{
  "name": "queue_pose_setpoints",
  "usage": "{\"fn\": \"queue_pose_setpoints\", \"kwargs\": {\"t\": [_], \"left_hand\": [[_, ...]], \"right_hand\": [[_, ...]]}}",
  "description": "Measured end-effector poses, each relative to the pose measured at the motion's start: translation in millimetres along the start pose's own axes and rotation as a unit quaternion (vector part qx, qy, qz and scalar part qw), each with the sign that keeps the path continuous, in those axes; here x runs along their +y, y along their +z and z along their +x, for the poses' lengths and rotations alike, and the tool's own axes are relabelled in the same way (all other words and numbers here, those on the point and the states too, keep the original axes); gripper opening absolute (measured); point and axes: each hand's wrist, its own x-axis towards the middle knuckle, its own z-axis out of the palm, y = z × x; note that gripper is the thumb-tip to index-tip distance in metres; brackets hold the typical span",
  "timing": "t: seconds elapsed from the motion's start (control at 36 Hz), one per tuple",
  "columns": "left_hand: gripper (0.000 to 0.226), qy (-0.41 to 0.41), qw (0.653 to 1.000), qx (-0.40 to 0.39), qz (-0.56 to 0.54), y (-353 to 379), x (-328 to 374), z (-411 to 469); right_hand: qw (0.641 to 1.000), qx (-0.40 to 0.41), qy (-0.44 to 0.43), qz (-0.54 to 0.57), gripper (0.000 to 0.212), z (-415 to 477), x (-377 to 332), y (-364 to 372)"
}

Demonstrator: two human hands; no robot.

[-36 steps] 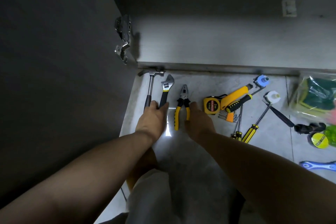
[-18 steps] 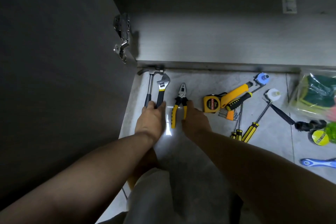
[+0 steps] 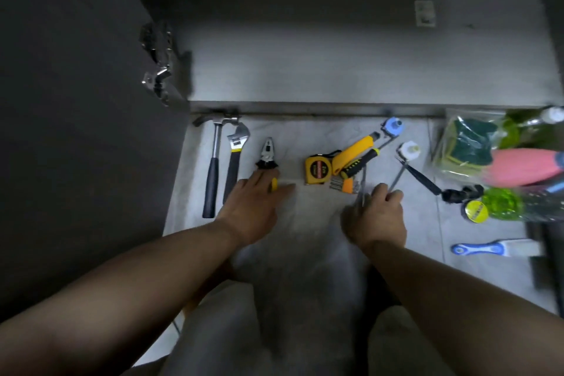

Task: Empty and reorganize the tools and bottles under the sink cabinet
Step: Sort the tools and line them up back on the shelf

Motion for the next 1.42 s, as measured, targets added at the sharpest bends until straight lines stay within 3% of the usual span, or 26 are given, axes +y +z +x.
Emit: {"fn": "queue_pose_setpoints", "kwargs": {"t": [0.22, 0.28, 0.33, 0.39, 0.44, 0.53, 0.64, 0.81, 0.89, 0.97, 1.08, 1.14, 1.19, 1.25, 1.42], "left_hand": [[0.063, -0.001, 0.999, -0.032, 0.013, 11.9, -8.3, -0.2], [0.062, -0.001, 1.0, -0.023, 0.013, 13.1, -9.2, -0.1], [0.062, -0.004, 1.0, -0.011, 0.008, 15.4, -8.8, -0.4], [0.063, -0.007, 1.0, -0.004, 0.003, 17.4, -8.5, -0.2], [0.064, -0.009, 1.0, -0.007, 0.002, 17.8, -8.2, 0.2], [0.063, -0.008, 1.0, -0.011, 0.007, 16.6, -8.7, 0.7], [0.063, -0.012, 1.0, -0.015, 0.021, 13.9, -7.0, -0.3], [0.057, -0.016, 0.999, 0.003, 0.032, 7.3, -3.8, 6.6], [0.054, -0.013, 0.999, 0.015, 0.026, 1.8, -3.0, 14.4], [0.055, -0.007, 1.0, 0.01, 0.021, -4.1, 0.1, 24.3], [0.06, 0.025, 1.0, -0.001, 0.01, -11.0, 6.7, 38.1], [0.062, 0.047, 0.999, -0.006, 0.005, -14.3, 11.1, 45.4], [0.065, 0.061, 0.998, -0.021, 0.005, -16.4, 15.3, 53.4], [0.071, 0.057, 0.997, -0.047, 0.016, -17.4, 17.8, 61.6], [0.086, 0.007, 0.997, -0.066, 0.033, -26.0, 14.8, 81.2]], "right_hand": [[0.983, -0.14, 0.1, 0.058, 0.05, 20.0, 18.7, -3.4], [0.981, -0.137, 0.128, 0.047, 0.054, 22.8, 11.6, -3.7], [0.99, -0.071, 0.126, 0.001, 0.059, 23.1, 2.3, -7.2], [0.999, 0.021, 0.035, -0.022, 0.052, 23.8, -10.3, -11.9], [0.992, 0.053, -0.1, -0.046, 0.049, 27.7, -26.5, -14.7], [0.963, -0.011, -0.24, -0.121, 0.069, 38.2, -53.3, -14.3], [0.924, -0.105, -0.298, -0.215, 0.086, 47.9, -62.2, -2.9], [0.945, -0.093, -0.259, -0.179, 0.065, 68.7, -56.3, -2.7], [0.963, -0.089, -0.236, -0.092, 0.049, 82.2, -61.8, -11.7], [0.969, -0.056, -0.239, -0.012, 0.055, 84.0, -66.2, -19.8], [0.974, 0.024, -0.22, -0.039, 0.04, 67.5, -58.1, -23.8], [0.975, -0.026, -0.211, -0.068, 0.025, 56.2, -51.1, -22.1], [0.966, -0.131, -0.203, -0.097, 0.026, 46.1, -46.2, -20.1], [0.954, -0.181, -0.21, -0.114, 0.03, 40.7, -44.1, -19.3], [0.964, -0.126, -0.187, -0.142, 0.05, 50.8, -47.3, -23.3]]}}
